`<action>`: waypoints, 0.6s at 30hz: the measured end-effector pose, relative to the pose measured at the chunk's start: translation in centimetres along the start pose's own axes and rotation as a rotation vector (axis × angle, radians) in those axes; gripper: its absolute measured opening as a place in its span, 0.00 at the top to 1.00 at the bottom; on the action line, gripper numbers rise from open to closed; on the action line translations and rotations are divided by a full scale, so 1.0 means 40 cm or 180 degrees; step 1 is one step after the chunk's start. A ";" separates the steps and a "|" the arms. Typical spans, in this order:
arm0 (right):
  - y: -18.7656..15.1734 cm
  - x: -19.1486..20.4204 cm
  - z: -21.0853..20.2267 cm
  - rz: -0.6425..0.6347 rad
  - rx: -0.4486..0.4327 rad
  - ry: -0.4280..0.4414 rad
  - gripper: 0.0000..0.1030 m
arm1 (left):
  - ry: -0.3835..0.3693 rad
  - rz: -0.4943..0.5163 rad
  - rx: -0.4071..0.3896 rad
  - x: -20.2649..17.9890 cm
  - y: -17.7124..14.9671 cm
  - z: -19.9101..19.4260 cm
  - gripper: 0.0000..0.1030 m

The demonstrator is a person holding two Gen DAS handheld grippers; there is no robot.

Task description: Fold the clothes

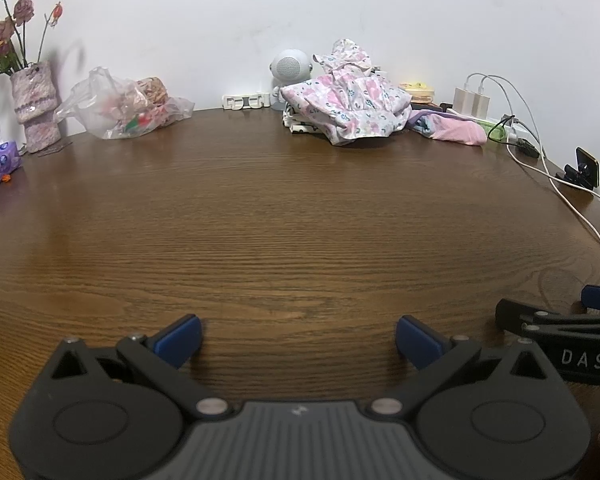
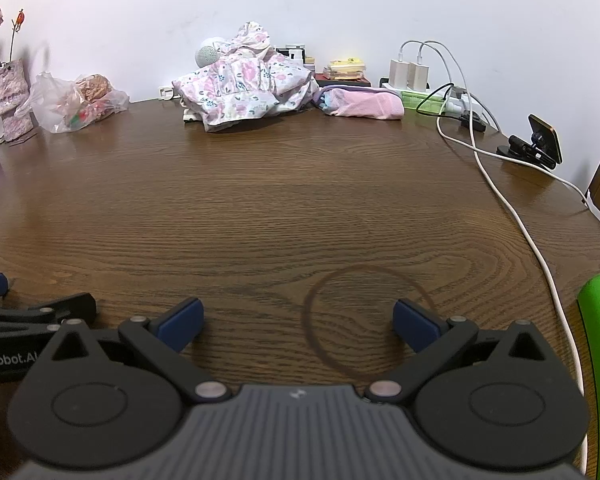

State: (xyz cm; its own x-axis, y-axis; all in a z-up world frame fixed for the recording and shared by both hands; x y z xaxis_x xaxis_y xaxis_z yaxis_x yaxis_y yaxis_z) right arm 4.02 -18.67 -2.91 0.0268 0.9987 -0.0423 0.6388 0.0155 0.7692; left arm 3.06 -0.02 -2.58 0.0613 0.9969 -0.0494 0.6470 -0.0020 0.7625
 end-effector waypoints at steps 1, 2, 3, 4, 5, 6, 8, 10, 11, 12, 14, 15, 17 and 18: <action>0.000 0.000 0.000 -0.0002 0.0000 -0.0002 0.00 | -0.0001 -0.0001 -0.0002 -0.002 0.001 0.000 0.00; 0.000 0.001 0.000 -0.0005 -0.0001 -0.0004 0.00 | -0.0002 -0.0002 -0.0003 -0.004 0.001 0.000 0.00; 0.000 0.001 0.000 -0.0007 -0.0001 -0.0006 0.00 | -0.0002 -0.0004 -0.0005 -0.005 0.002 0.001 0.00; 0.000 0.001 -0.001 -0.0009 -0.0001 -0.0008 0.00 | -0.0003 -0.0005 -0.0006 -0.007 0.003 0.001 0.00; -0.001 0.001 -0.001 -0.0011 -0.0002 -0.0010 0.00 | -0.0004 -0.0006 -0.0008 -0.009 0.003 0.001 0.00; -0.001 0.002 -0.001 -0.0014 -0.0002 -0.0012 0.00 | -0.0005 -0.0007 -0.0010 -0.011 0.004 0.001 0.00; -0.001 0.002 -0.001 -0.0018 -0.0003 -0.0016 0.00 | -0.0004 -0.0007 -0.0011 -0.013 0.004 0.000 0.00; 0.001 0.002 0.002 -0.0018 -0.0004 -0.0016 0.00 | -0.0003 -0.0004 -0.0011 -0.020 0.002 -0.010 0.00; 0.001 0.002 0.003 -0.0017 -0.0004 -0.0014 0.00 | -0.0003 -0.0003 -0.0009 -0.020 0.003 -0.006 0.00; 0.002 -0.001 0.002 -0.0013 -0.0004 -0.0012 0.00 | -0.0002 -0.0002 -0.0009 -0.021 0.002 -0.006 0.00; 0.001 -0.001 0.000 -0.0010 -0.0005 -0.0012 0.00 | -0.0004 -0.0002 -0.0010 -0.019 0.003 -0.004 0.00; 0.001 0.000 0.000 -0.0010 -0.0004 -0.0011 0.00 | -0.0006 -0.0003 -0.0011 -0.016 0.004 -0.001 0.00; 0.001 0.001 0.000 -0.0010 -0.0003 -0.0010 0.00 | -0.0006 -0.0003 -0.0011 -0.016 0.004 -0.002 0.00; 0.001 0.001 0.000 -0.0008 -0.0002 -0.0009 0.00 | -0.0006 -0.0003 -0.0011 -0.016 0.004 -0.002 0.00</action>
Point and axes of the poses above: each gripper's, at about its wrist camera, not at the fingertips, and z roughly the way its jaws point, x to its left, y to its top, the point moved 4 cm from there along z, roughly the way its jaws point, and after that the axes turned 5 degrees about -y, right-handed, at the moved point
